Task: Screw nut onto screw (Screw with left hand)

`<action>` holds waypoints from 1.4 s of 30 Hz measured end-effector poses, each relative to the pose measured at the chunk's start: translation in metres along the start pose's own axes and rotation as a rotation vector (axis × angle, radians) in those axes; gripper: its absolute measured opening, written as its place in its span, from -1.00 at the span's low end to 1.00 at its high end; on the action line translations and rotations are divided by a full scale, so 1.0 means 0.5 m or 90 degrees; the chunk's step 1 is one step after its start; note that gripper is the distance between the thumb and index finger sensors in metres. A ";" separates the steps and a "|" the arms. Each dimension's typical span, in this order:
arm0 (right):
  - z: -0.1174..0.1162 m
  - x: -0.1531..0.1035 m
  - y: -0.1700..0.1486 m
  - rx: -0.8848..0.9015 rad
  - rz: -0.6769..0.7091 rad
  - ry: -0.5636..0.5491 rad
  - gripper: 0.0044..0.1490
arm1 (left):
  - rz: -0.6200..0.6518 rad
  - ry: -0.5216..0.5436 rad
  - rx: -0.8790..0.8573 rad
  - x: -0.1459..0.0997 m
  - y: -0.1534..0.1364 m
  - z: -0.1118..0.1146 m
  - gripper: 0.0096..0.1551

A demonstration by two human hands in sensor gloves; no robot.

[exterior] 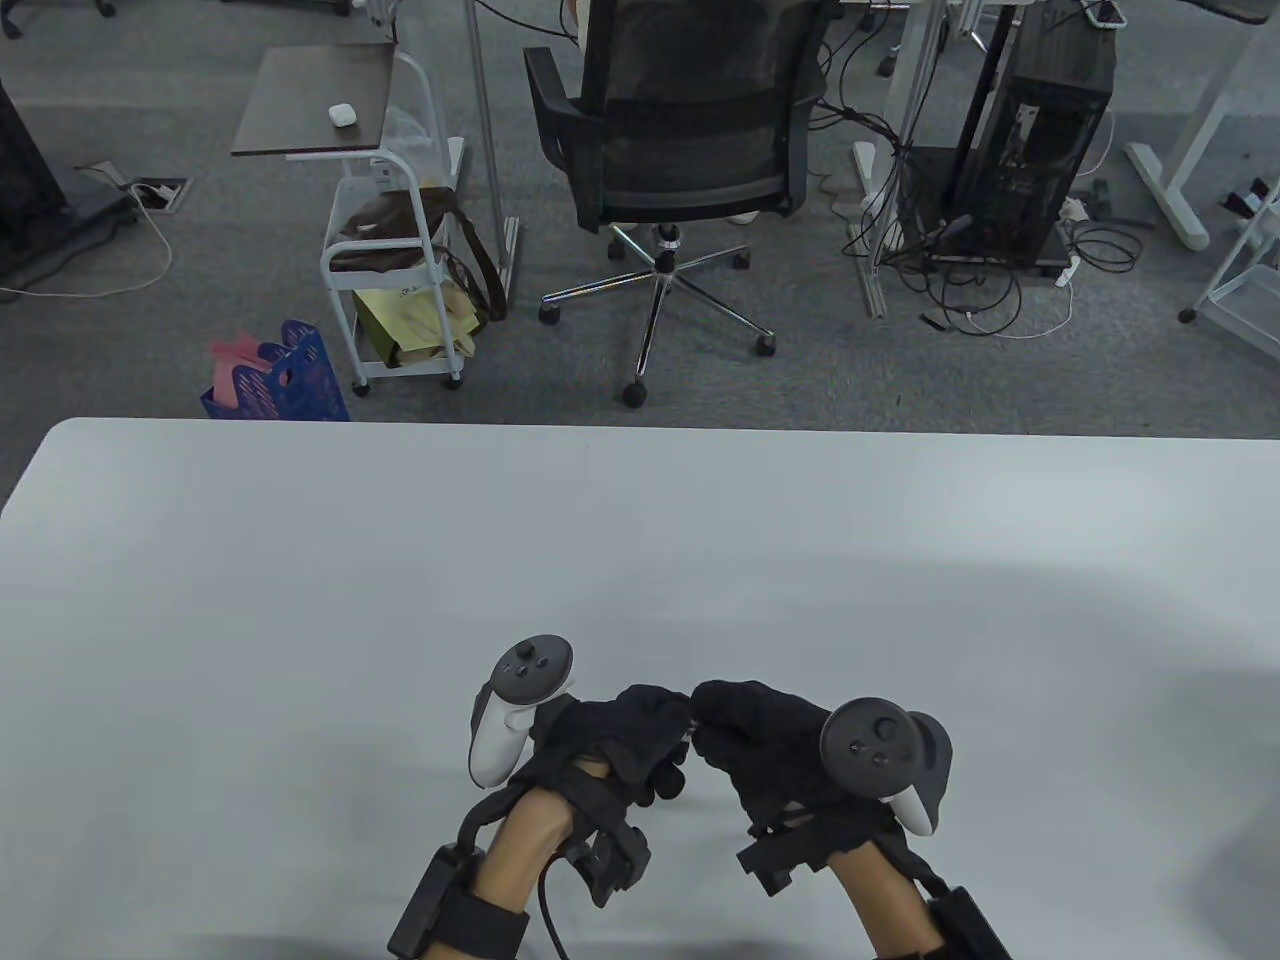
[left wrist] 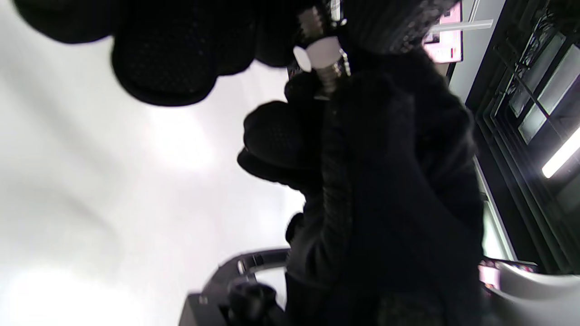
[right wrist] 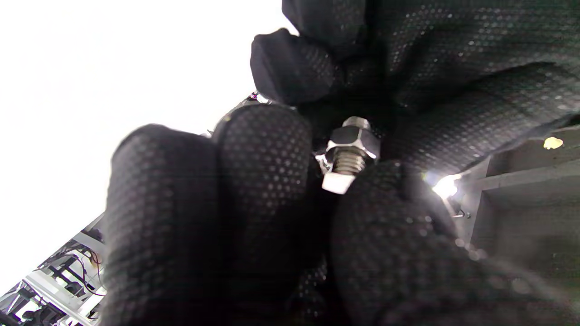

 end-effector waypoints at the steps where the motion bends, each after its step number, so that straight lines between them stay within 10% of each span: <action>1: -0.001 0.000 0.000 -0.003 0.001 0.001 -0.46 | 0.000 -0.001 0.003 0.000 0.001 0.000 -0.35; 42: -0.015 0.002 -0.016 -0.004 -0.020 0.016 -0.46 | -0.027 -0.024 0.004 0.013 -0.019 -0.004 -0.35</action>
Point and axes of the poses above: the tracker on the back of each hand, its own y axis roughly to the thumb side, its own x axis roughly from the wrist to the fingertips, z = x × y, the point moved 1 cm from there along x, roughly from the wrist to the fingertips
